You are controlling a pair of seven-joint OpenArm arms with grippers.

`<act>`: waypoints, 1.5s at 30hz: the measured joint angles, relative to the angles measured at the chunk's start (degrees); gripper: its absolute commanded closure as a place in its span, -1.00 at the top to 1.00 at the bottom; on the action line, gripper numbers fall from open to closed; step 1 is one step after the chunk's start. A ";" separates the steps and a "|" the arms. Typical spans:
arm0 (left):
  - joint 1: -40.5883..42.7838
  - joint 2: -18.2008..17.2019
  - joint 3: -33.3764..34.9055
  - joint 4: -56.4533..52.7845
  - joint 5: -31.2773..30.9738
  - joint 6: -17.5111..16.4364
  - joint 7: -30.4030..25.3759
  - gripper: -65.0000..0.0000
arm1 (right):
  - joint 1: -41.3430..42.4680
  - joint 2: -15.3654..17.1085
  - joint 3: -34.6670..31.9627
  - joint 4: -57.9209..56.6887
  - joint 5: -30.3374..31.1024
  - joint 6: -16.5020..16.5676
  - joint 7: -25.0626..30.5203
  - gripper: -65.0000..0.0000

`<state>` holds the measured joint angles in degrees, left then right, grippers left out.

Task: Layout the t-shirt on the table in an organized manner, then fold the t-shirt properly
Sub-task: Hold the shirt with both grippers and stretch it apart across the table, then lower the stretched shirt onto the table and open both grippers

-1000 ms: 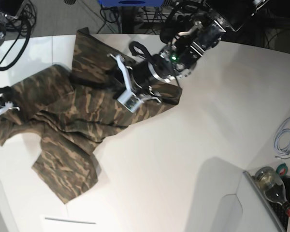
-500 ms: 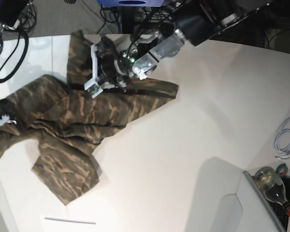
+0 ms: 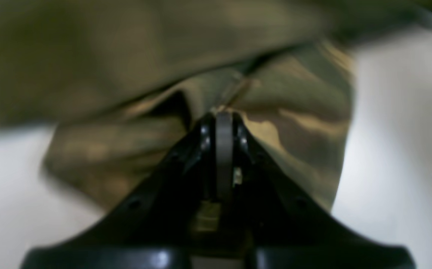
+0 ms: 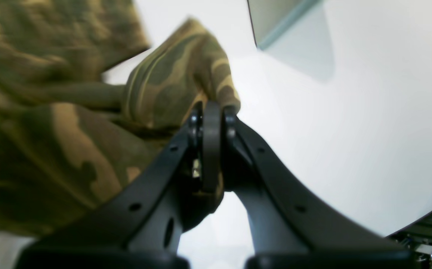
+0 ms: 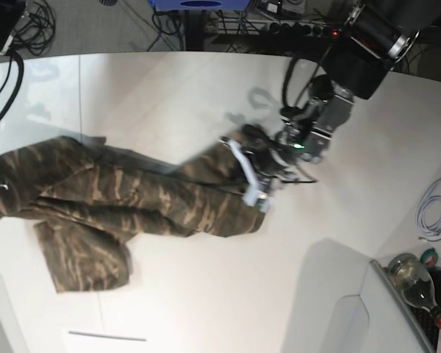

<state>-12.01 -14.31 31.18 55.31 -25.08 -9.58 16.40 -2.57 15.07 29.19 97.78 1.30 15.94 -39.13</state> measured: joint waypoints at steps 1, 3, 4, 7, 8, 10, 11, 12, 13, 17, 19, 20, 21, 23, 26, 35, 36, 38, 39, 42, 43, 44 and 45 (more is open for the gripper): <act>0.63 -0.83 -2.64 0.44 0.31 0.26 0.63 -1.00 | 0.04 -0.04 0.07 0.15 0.04 -0.02 0.33 -1.00; 1.92 -1.92 -7.06 1.79 0.72 0.76 1.73 -1.00 | 0.00 -0.28 0.04 0.98 0.42 0.00 0.35 -1.00; 2.64 -2.38 -8.92 3.04 0.98 0.81 3.13 -1.00 | -0.11 -0.55 -0.17 1.81 0.61 0.00 -0.52 -1.00; 5.90 -3.02 -14.03 7.54 1.79 1.64 5.95 -1.00 | -3.02 -2.95 -0.13 7.34 0.31 -0.17 -7.45 -1.00; 7.32 -3.21 -15.89 9.25 1.92 1.64 7.04 -1.00 | -5.05 -3.82 -0.11 9.38 0.39 0.00 -9.38 -1.00; 9.57 -4.13 -19.28 12.72 2.25 1.95 7.50 -1.00 | -7.52 -5.57 -0.09 8.74 0.59 0.09 -11.45 -1.00; 10.40 -4.55 -20.37 14.62 2.40 2.23 7.50 -1.00 | -7.87 -6.32 -0.04 7.08 0.17 0.02 -11.69 -1.00; 11.13 -4.63 -21.16 16.83 2.71 3.06 7.50 -1.00 | -7.98 -6.73 -0.07 4.63 0.33 0.02 -11.13 -1.00; 11.82 -4.68 -21.51 19.32 2.78 3.34 7.41 -1.00 | -8.04 -6.84 -0.11 2.16 0.59 0.07 -10.78 -1.00; 15.82 -5.75 -20.96 28.22 2.19 2.08 7.10 -1.00 | -8.72 -6.86 0.11 -2.67 -0.20 -0.46 -11.50 -1.00; 17.92 -6.21 -21.03 31.04 2.58 2.36 7.56 -1.00 | -8.55 -6.75 0.11 -3.50 -0.42 -0.61 -11.91 -1.00; 18.73 -6.40 -21.03 32.37 2.60 2.36 7.80 -1.00 | -8.39 -6.78 0.09 -3.50 0.02 -1.95 -12.52 -1.00; 19.19 -6.51 -21.07 33.53 2.64 2.32 8.00 -1.00 | -7.85 -6.84 0.09 -3.56 -0.09 -2.67 -13.07 -0.99; 19.26 -6.51 -21.14 35.04 2.56 2.29 7.63 -1.00 | -6.97 -6.75 0.09 -3.78 -0.04 -3.74 -12.96 -0.99; 18.75 -6.43 -21.14 34.58 2.54 2.25 7.02 -1.00 | -5.03 -6.43 0.37 -5.55 -0.13 -4.98 -13.16 -0.85; 19.04 -5.66 -21.14 27.63 10.23 2.14 7.15 -1.00 | -3.82 -6.78 4.57 -6.29 -0.31 -2.14 -14.21 0.30; 19.06 -5.35 -21.27 27.47 11.69 2.16 7.13 -1.00 | -5.07 -6.86 4.57 -4.15 -0.09 1.20 -12.22 0.28; 19.28 -4.74 -21.40 27.41 14.38 2.71 7.10 -1.00 | -6.69 -8.87 4.59 0.33 -0.92 5.99 -9.92 0.26; 19.37 -4.52 -21.40 27.43 14.45 2.67 6.99 -1.00 | -6.97 -9.94 4.59 1.62 -0.85 8.20 -9.77 0.27; 19.54 -4.31 -21.33 27.39 15.34 2.12 7.02 -1.00 | -7.52 -12.90 4.17 2.97 0.02 11.19 -9.62 0.27; 19.65 -4.44 -21.35 27.36 15.85 2.16 7.02 -1.00 | -7.56 -13.31 3.91 2.99 -0.20 11.74 -9.66 0.27; 19.65 -4.57 -21.40 27.36 15.63 2.25 7.02 -1.00 | -7.67 -13.22 3.06 2.97 -0.66 12.22 -9.70 0.27; 19.67 -4.61 -21.40 27.36 15.65 2.29 7.02 -1.00 | -7.85 -12.96 1.88 3.02 -0.70 13.31 -9.64 0.27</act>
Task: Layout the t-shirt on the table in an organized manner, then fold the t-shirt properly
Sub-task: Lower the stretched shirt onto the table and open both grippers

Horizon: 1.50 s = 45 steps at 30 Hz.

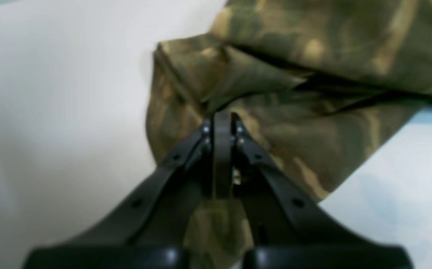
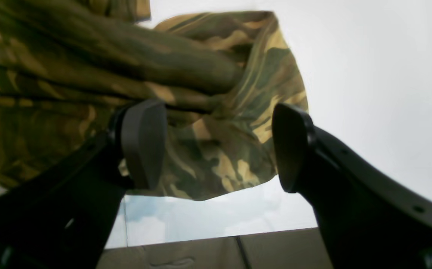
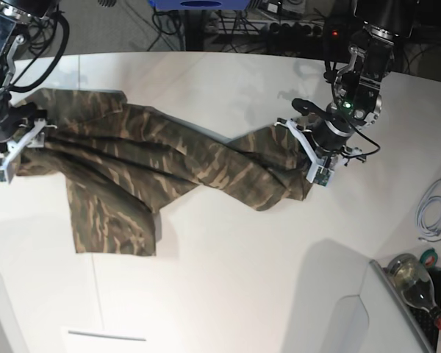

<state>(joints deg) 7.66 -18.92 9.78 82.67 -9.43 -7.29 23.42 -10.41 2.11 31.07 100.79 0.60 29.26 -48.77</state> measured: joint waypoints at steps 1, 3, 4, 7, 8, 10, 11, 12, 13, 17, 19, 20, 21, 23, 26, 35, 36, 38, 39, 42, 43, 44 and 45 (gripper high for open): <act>0.00 0.04 0.00 0.00 0.00 0.00 0.00 -1.00 | -0.17 0.48 -1.49 0.02 -0.11 1.55 -0.02 0.27; 0.20 0.20 0.02 0.02 0.00 -0.15 -0.07 -1.00 | -0.48 0.68 -4.81 0.07 -0.15 5.79 0.48 0.26; 0.52 0.17 0.00 0.02 0.00 -0.17 -0.09 -1.00 | -0.70 0.50 -6.10 0.57 0.07 8.11 1.07 0.26; 4.22 0.24 -2.89 3.39 0.09 0.11 0.00 -1.00 | -2.43 0.07 -8.07 2.51 0.66 9.79 6.12 0.26; 5.79 -0.07 -3.30 5.57 0.07 0.61 0.24 -1.00 | -2.69 0.20 -8.48 2.56 0.22 9.81 6.80 0.26; 8.26 -0.11 -3.17 10.05 0.02 0.31 0.44 -0.84 | -2.93 0.24 -8.57 2.16 -0.15 9.81 7.37 0.26; 9.53 0.76 -3.37 12.63 0.11 0.26 0.20 -0.73 | -2.86 0.37 -8.57 1.62 -0.13 9.84 7.54 0.26; 10.49 2.36 -3.69 14.60 -0.07 0.20 -0.33 -0.62 | -2.62 0.48 -8.66 0.92 -0.15 9.81 7.54 0.26; 11.28 4.33 -3.80 15.96 -0.13 0.22 -0.39 -0.48 | -2.49 0.46 -8.70 0.26 -0.26 9.81 7.80 0.26; 11.32 10.08 -3.56 16.09 -0.28 -0.26 -0.09 0.13 | -1.70 0.59 -8.70 -0.90 -0.39 9.81 7.72 0.26; 9.68 12.24 -3.37 14.10 0.00 0.00 0.00 0.36 | -1.40 0.55 -8.70 -0.90 -0.35 9.84 7.76 0.26; 8.83 13.70 -3.85 13.03 0.26 0.24 0.13 0.39 | -1.40 0.52 -8.72 -0.90 -0.35 9.84 7.87 0.26; 8.09 15.41 -4.20 12.09 0.11 0.52 0.04 0.36 | -1.40 0.52 -8.72 -0.90 -0.35 9.84 7.91 0.26; 6.91 17.68 -4.39 10.58 -0.04 0.37 -0.15 0.29 | -1.42 0.57 -8.70 -0.90 -0.39 9.84 7.87 0.26; 6.67 20.85 -7.32 9.03 -5.07 -0.15 -0.04 0.25 | -1.57 0.92 -8.74 -0.90 -0.37 9.81 7.91 0.26; 4.50 20.37 -17.20 5.53 -21.51 1.03 -0.59 0.25 | -1.81 2.10 -8.31 -3.28 -0.37 9.86 8.11 0.26; 4.00 20.37 -17.07 4.42 -21.51 0.92 -0.44 0.25 | -1.77 2.12 -8.31 -3.43 -0.39 9.88 8.09 0.26; 2.97 20.48 -16.85 1.77 -21.51 0.87 -0.37 0.25 | -1.75 2.23 -8.48 -3.43 -0.42 9.86 8.09 0.26; 2.25 20.52 -16.87 0.33 -21.46 0.87 -0.24 0.25 | -1.73 2.29 -8.61 -3.43 -0.37 9.86 8.09 0.26; 0.24 20.55 -16.85 -3.06 -21.68 0.90 -0.11 0.24 | -1.55 2.27 -8.70 -3.48 -0.39 9.86 8.11 0.26; -0.33 20.55 -16.87 -3.87 -21.73 0.90 -0.04 0.23 | -1.55 2.27 -8.70 -3.48 -0.37 9.86 8.11 0.26; -0.92 20.52 -16.87 -4.55 -21.73 0.92 -0.02 0.18 | -1.55 2.29 -8.70 -3.50 -0.39 9.86 8.09 0.26; -1.29 20.55 -16.87 -4.74 -21.70 0.92 -0.02 0.07 | -1.55 2.27 -8.70 -3.54 -0.39 9.86 8.09 0.26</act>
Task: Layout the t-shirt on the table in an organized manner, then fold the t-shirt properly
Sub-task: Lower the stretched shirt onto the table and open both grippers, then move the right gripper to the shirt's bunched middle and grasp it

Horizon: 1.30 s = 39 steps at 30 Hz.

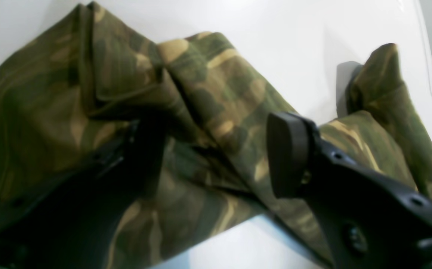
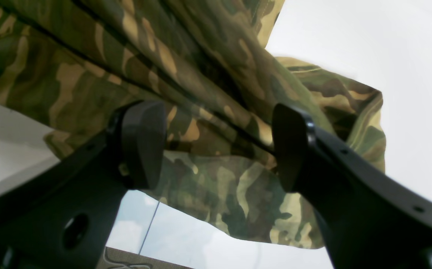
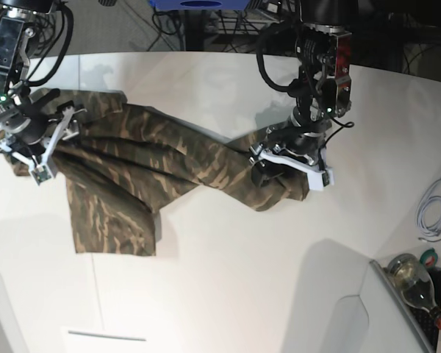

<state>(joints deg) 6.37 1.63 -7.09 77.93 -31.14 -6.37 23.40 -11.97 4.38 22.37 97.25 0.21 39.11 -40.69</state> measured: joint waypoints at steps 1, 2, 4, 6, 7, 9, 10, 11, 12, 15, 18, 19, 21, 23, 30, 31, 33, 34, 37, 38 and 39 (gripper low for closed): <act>-0.37 0.09 0.02 0.00 -0.02 -0.04 0.02 -0.12 | 0.00 0.00 0.00 0.00 0.00 0.00 0.02 0.26; -0.63 0.07 0.66 0.00 -0.20 0.02 -0.11 -0.32 | 0.00 0.00 0.00 0.00 0.00 0.00 0.02 0.26; -1.33 -0.52 3.50 -0.04 0.13 0.02 0.00 -0.80 | 0.02 0.02 0.00 -0.07 0.00 0.00 0.02 0.26; -2.16 -0.33 4.94 -0.35 -0.13 -0.28 0.00 -1.00 | 0.02 -0.02 0.00 -0.07 0.00 0.00 0.02 0.26; -2.62 -0.37 5.33 -0.87 -0.33 -0.72 -0.02 -1.00 | 0.00 0.00 0.00 -0.13 0.02 0.00 0.02 0.26; -3.43 -0.61 5.31 -2.23 -0.22 -0.52 -0.02 -1.00 | 0.02 0.02 0.00 -0.15 -0.02 0.02 0.00 0.26; -3.72 -0.90 5.27 -2.82 -0.20 -0.44 0.02 -1.00 | 0.02 0.02 0.00 -0.15 0.00 0.00 0.00 0.26; -3.78 -1.18 5.27 -2.97 -0.22 -0.42 0.02 -1.00 | 0.02 -0.04 0.00 -0.15 0.02 0.00 0.02 0.26; -3.76 -1.29 5.22 -2.89 -0.20 -0.33 -0.02 -1.00 | 0.02 -0.17 0.00 -0.15 0.02 0.02 0.02 0.26; -2.97 -1.11 4.74 0.15 -0.20 0.11 0.39 -1.00 | 0.02 -0.11 -0.50 -0.13 0.00 0.20 0.00 0.28; -0.35 -1.20 2.45 6.62 -0.46 -1.29 0.20 -1.00 | -0.50 2.03 -7.21 1.49 -0.48 0.24 -0.61 0.28; 0.87 -1.70 0.72 8.61 -0.55 -1.36 -0.02 -1.00 | -0.48 2.89 -10.27 2.78 0.07 0.52 -0.26 0.27; 3.39 -3.15 -4.44 10.19 -0.13 -0.83 -0.04 -1.00 | -0.50 4.09 -16.15 5.68 0.00 0.35 0.24 0.27; 5.79 -6.78 -7.89 9.97 0.44 -0.04 0.44 -1.00 | -0.31 4.26 -21.16 7.52 -0.07 0.28 0.09 0.27; 13.16 -16.87 -17.51 8.87 -0.20 -0.94 0.13 -1.00 | 5.03 4.46 -46.97 7.37 -5.97 -13.97 0.66 0.27; 14.34 -17.46 -19.37 8.87 -0.02 -0.35 0.31 -1.00 | 6.40 4.42 -51.34 5.64 -8.92 -16.48 0.28 0.27; 16.17 -17.90 -22.71 8.87 0.28 -0.28 0.39 -1.00 | 8.39 4.09 -58.25 2.34 -12.72 -20.28 0.20 0.27; 16.61 -18.01 -24.11 8.87 0.28 -0.02 0.44 -1.00 | 9.25 3.72 -60.96 1.18 -13.18 -21.68 0.09 0.27; 17.49 -17.70 -25.66 9.01 0.13 -0.52 0.02 -1.00 | 11.85 1.31 -66.27 -3.10 -13.49 -25.07 0.35 0.27; 17.79 -17.51 -25.70 9.01 0.00 -0.66 0.02 -1.00 | 12.63 0.50 -66.99 -4.50 -13.40 -25.68 0.28 0.27; 18.08 -17.27 -25.70 9.01 -0.04 -0.70 0.07 -1.00 | 13.60 -0.61 -67.67 -6.12 -13.60 -26.38 0.11 0.27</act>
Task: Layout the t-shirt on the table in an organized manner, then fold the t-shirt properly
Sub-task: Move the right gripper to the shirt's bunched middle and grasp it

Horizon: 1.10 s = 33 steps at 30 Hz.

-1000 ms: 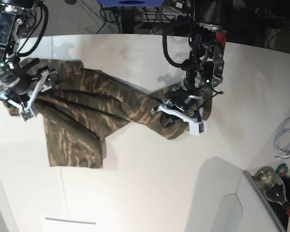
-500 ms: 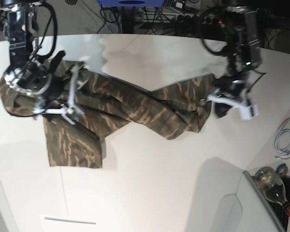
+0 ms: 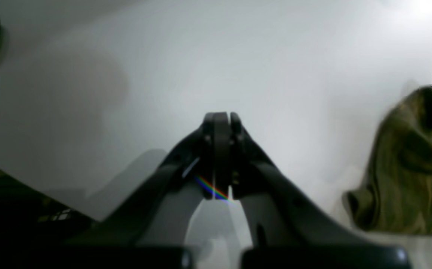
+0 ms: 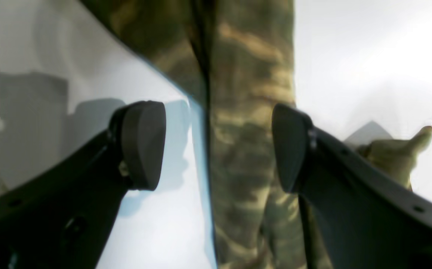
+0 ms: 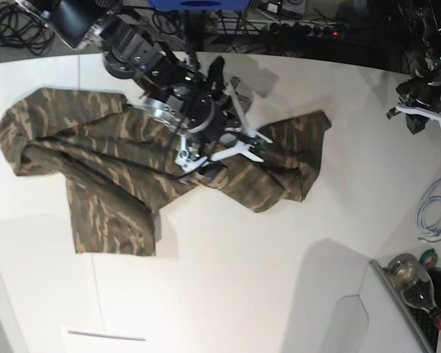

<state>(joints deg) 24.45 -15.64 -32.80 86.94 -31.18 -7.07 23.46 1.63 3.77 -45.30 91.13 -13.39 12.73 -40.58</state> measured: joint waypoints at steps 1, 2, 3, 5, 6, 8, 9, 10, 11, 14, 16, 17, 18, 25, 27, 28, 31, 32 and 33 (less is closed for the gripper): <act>0.17 0.13 0.00 0.00 0.02 0.00 0.04 -1.00 | 0.92 -0.96 -0.50 -1.55 0.07 -0.35 0.09 0.27; 0.35 0.24 0.00 0.00 0.07 0.04 0.35 -1.00 | 2.29 -2.12 -1.05 -3.63 0.09 -0.46 0.15 0.27; 0.42 0.22 0.02 0.00 0.02 0.00 0.39 -1.00 | 3.30 -3.19 -1.22 -5.64 0.13 -0.98 0.52 0.26; 0.13 0.59 0.09 0.04 0.00 0.00 0.13 -1.00 | 4.79 -5.49 -1.20 -10.36 -0.37 -2.89 2.51 0.26; -0.09 1.09 0.07 0.11 0.02 0.02 0.07 -1.00 | 5.51 -6.45 -1.20 -12.76 -0.22 -3.43 3.85 0.26; 0.17 1.92 0.15 0.94 0.02 -0.02 0.26 -1.00 | 6.82 -8.17 -1.09 -17.59 0.20 -3.78 5.73 0.26; 0.35 2.29 0.22 1.57 -0.02 -0.20 0.28 -1.00 | 7.34 -8.66 -1.05 -19.80 0.13 -3.91 6.29 0.25; 0.37 2.47 0.79 2.05 0.00 -0.17 0.24 -1.00 | 7.98 -8.83 -1.01 -21.88 0.13 -4.07 6.58 0.20; 0.33 2.40 1.49 2.19 0.02 -0.22 0.20 -1.00 | 8.33 -8.83 -0.87 -23.15 -0.11 -4.11 6.78 0.09; 0.17 2.23 4.28 2.95 0.09 -0.22 -0.02 -1.00 | 8.63 -8.50 -0.79 -24.09 -0.20 -4.20 8.13 -0.30; 0.17 2.12 6.80 2.93 0.13 -0.20 -0.04 -1.00 | 8.81 -8.55 -0.79 -24.20 -0.11 -4.20 8.52 -0.46; 0.20 2.12 8.07 2.78 0.02 -0.24 0.13 -1.00 | 8.94 -8.52 -0.76 -24.20 -0.13 -4.20 8.70 -0.52; 0.20 2.14 9.11 2.69 0.02 -0.24 0.20 -1.00 | 8.96 -8.74 0.37 -24.44 0.26 -4.17 8.83 -0.57; -0.37 2.08 19.06 3.78 11.23 -0.09 0.13 -1.00 | 9.55 -8.24 6.10 -25.88 -0.28 -4.20 8.57 -1.00; -0.31 2.29 23.06 5.60 15.43 -0.50 0.00 -1.00 | 9.44 -8.02 5.95 -25.83 -0.13 -4.20 8.55 -1.00; -0.35 2.38 24.87 6.54 17.00 -0.76 -0.02 -1.00 | 9.38 -7.67 5.81 -25.64 -0.15 -4.17 8.76 -1.00; -1.09 2.43 28.46 8.55 19.02 -0.42 -0.02 -1.00 | 8.00 -6.01 6.12 -21.99 -0.28 -4.20 8.24 -1.00; -1.64 2.38 29.18 8.70 19.17 -0.44 -0.07 -1.00 | 7.15 -5.44 6.32 -19.76 -0.44 -4.20 8.02 -1.00; -2.54 2.27 29.99 8.68 19.37 -0.44 -0.07 -1.00 | 6.51 -4.55 6.23 -17.27 -0.26 -4.17 7.89 -1.00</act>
<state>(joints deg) 21.91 -13.37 -2.81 95.61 -11.81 -7.51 23.40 8.14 -0.78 -39.07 73.87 -13.65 8.56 -32.69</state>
